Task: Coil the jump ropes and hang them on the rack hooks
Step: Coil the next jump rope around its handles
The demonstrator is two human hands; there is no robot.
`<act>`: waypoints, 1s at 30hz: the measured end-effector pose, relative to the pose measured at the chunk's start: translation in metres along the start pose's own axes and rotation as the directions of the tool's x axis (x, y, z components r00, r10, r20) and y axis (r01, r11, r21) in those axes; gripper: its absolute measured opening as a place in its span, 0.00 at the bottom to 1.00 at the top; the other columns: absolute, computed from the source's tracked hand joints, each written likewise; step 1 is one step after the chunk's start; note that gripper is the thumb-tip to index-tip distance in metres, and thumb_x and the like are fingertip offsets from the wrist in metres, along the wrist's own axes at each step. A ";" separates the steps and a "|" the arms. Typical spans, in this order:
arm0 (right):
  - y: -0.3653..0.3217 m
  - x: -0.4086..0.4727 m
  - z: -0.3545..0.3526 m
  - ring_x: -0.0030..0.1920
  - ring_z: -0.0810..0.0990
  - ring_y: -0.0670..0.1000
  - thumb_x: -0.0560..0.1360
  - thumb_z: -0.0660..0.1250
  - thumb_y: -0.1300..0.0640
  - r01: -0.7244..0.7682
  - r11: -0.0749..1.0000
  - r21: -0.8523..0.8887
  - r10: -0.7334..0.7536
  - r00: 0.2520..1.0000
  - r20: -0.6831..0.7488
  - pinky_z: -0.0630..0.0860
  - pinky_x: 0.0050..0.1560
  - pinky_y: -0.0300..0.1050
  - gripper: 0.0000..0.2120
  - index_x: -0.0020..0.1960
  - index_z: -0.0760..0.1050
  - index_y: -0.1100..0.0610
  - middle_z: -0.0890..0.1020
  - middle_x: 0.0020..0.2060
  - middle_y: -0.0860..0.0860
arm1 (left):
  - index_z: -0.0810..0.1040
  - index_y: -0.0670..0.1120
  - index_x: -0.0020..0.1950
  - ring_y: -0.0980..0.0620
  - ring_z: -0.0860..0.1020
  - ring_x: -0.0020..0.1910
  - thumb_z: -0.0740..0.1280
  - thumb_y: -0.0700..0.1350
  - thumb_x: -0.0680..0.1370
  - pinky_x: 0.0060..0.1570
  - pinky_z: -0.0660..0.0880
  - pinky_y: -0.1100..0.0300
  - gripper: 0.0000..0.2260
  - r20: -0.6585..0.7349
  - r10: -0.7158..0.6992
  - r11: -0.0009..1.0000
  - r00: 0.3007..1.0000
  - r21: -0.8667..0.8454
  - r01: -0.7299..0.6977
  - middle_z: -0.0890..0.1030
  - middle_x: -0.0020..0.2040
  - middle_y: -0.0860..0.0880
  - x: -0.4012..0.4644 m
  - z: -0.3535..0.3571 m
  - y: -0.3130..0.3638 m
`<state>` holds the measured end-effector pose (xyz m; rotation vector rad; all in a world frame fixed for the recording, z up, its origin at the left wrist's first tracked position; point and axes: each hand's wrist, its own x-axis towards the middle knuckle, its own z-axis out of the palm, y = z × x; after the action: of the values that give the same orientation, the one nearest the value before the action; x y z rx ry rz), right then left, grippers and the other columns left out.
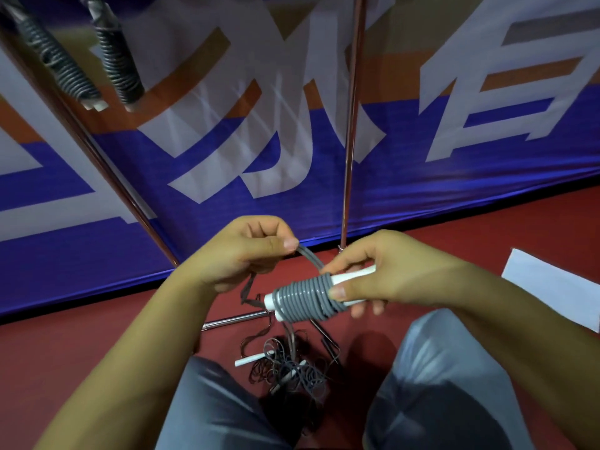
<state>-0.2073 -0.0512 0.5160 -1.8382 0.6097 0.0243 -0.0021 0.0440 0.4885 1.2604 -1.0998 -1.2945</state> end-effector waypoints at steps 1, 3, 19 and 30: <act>0.001 0.000 0.002 0.31 0.83 0.49 0.71 0.73 0.62 0.003 1.000 0.009 -0.003 0.999 -0.041 0.72 0.26 0.35 0.09 0.51 0.78 0.56 0.82 0.34 0.54 | 0.80 0.48 0.33 0.60 0.63 0.22 0.74 0.47 0.65 0.23 0.61 0.70 0.05 -0.018 0.014 0.999 1.000 0.034 -0.013 0.70 0.25 0.54 -0.004 0.006 0.007; 0.003 0.002 0.005 0.29 0.83 0.51 0.70 0.74 0.62 0.011 1.000 0.018 -0.008 0.992 -0.130 0.73 0.25 0.37 0.13 0.49 0.72 0.55 0.79 0.33 0.54 | 0.80 0.48 0.34 0.58 0.68 0.24 0.74 0.48 0.65 0.24 0.65 0.68 0.06 -0.063 0.056 0.986 0.996 0.159 -0.046 0.74 0.26 0.51 -0.012 0.018 0.018; 0.009 0.006 0.018 0.24 0.78 0.47 0.69 0.72 0.70 0.222 0.909 0.351 -0.029 0.877 -0.480 0.72 0.24 0.38 0.11 0.43 0.74 0.56 0.80 0.28 0.51 | 0.73 0.45 0.36 0.61 0.61 0.23 0.72 0.44 0.70 0.24 0.61 0.69 0.09 -0.419 0.089 0.996 0.904 0.055 -0.073 0.67 0.25 0.56 -0.038 0.098 -0.008; 0.002 -0.004 0.031 0.26 0.79 0.46 0.70 0.71 0.69 0.372 0.756 0.538 -0.044 0.850 -0.525 0.72 0.25 0.35 0.09 0.45 0.75 0.58 0.82 0.30 0.51 | 0.67 0.45 0.29 0.58 0.62 0.25 0.67 0.57 0.70 0.25 0.59 0.70 0.20 -0.577 0.493 0.795 0.651 0.602 -0.068 0.66 0.26 0.50 -0.025 0.098 -0.022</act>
<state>-0.2033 -0.0224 0.5047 -1.2268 0.6409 -0.7466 -0.1013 0.0686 0.4747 1.7017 -1.0315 -0.1362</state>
